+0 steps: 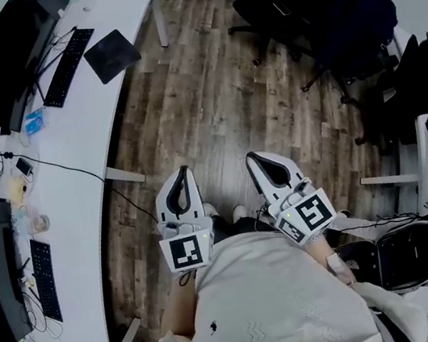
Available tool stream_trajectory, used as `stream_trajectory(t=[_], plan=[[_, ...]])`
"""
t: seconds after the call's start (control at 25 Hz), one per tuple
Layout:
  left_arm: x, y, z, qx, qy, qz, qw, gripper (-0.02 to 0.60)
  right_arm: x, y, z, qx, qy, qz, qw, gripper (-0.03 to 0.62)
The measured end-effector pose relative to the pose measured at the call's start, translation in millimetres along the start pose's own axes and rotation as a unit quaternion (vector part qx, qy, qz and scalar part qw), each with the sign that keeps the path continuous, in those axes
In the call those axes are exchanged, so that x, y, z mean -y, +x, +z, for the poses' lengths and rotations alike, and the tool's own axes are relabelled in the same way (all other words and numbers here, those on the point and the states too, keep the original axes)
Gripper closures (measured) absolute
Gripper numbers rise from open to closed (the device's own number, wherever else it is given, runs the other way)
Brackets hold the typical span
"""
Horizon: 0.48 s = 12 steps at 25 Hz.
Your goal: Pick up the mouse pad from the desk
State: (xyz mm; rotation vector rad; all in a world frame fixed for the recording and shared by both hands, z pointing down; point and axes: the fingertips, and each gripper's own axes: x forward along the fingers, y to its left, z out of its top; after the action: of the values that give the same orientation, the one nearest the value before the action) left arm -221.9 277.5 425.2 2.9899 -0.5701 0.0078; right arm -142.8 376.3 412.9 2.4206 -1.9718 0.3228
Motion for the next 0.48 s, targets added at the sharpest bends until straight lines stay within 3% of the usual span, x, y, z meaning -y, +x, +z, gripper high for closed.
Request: stream_trajectory(t=[0.48], plan=[[-22.0,-3.6,1.1,0.011,-0.001,-0.029,0.9995,0.568,-22.6,16.3,-0.2,0.01,-0.005,-0.016,1.0,0.592]])
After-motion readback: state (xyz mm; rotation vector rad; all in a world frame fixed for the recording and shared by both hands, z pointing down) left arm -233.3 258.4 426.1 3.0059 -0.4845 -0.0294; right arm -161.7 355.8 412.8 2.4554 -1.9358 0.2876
